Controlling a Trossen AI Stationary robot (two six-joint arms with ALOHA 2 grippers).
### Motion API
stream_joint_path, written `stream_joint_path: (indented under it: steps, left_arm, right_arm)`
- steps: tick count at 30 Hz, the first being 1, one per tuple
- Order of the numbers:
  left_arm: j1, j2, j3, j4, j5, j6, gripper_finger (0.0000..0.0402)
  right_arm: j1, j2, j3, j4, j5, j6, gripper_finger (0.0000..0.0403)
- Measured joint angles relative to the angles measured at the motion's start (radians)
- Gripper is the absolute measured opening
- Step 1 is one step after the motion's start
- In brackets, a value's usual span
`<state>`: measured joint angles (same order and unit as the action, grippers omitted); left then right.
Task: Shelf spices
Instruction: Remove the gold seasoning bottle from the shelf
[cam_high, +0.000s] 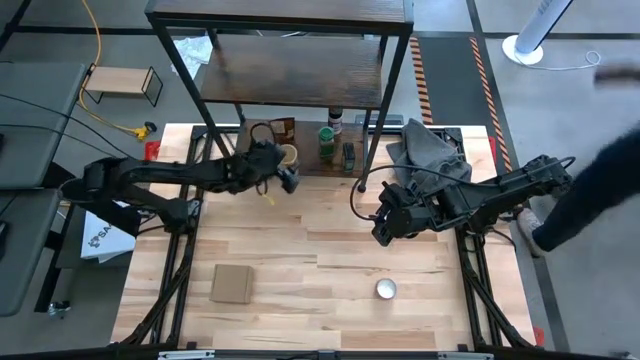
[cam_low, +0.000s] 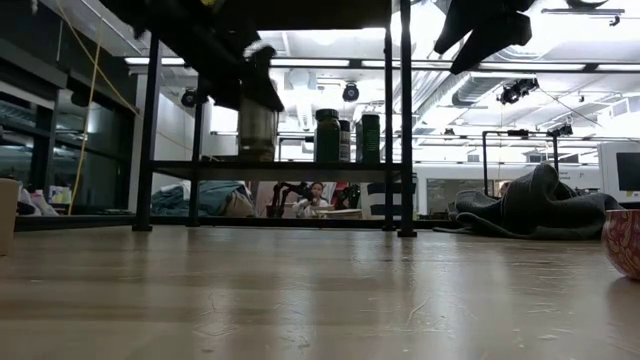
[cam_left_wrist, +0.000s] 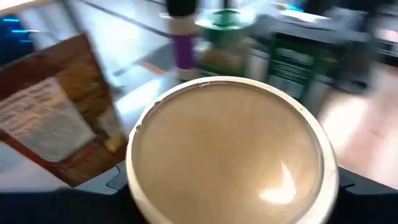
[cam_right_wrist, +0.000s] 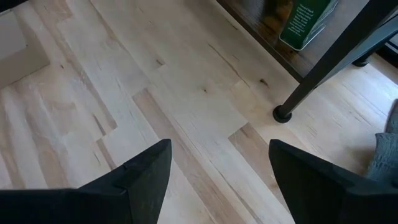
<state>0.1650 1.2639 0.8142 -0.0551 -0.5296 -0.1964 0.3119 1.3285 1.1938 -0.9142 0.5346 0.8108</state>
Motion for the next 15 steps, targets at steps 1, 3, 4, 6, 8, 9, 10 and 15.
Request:
stream_joint_path:
  steps: [1,3,4,6,8,9,10,15]
  left_arm:
    - [-0.017,-0.033,0.000,-0.041,0.039,-0.002,0.0266]
    - [-0.065,-0.108,0.000,-0.133,0.125,-0.019,0.0266]
    - [-0.093,-0.148,0.000,-0.185,0.162,-0.042,0.0266]
    - [-0.165,-0.219,0.000,-0.290,0.206,-0.101,0.0266]
    - [-0.253,-0.274,0.000,-0.383,0.208,-0.168,0.0266]
    - [-0.304,-0.294,0.000,-0.424,0.195,-0.204,0.0266]
    - [-0.358,-0.310,-0.005,-0.454,0.175,-0.243,0.0266]
    - [-0.634,-0.340,-0.108,-0.463,0.034,-0.463,0.0266]
  right_arm:
    - [0.000,0.000,0.000,0.000,0.000,0.000,0.0267]
    - [0.000,0.000,0.000,0.000,0.000,0.008,0.0267]
    - [0.000,0.000,0.000,0.000,0.001,0.022,0.0267]
    - [0.000,0.000,0.000,-0.001,0.003,0.035,0.0267]
    - [0.000,0.000,0.000,-0.001,0.003,0.045,0.0267]
    - [0.000,0.000,0.000,0.000,0.003,0.045,0.0267]
    - [0.000,0.000,0.000,0.000,0.004,0.045,0.0267]
    - [0.000,0.000,0.000,0.002,0.011,0.045,0.0267]
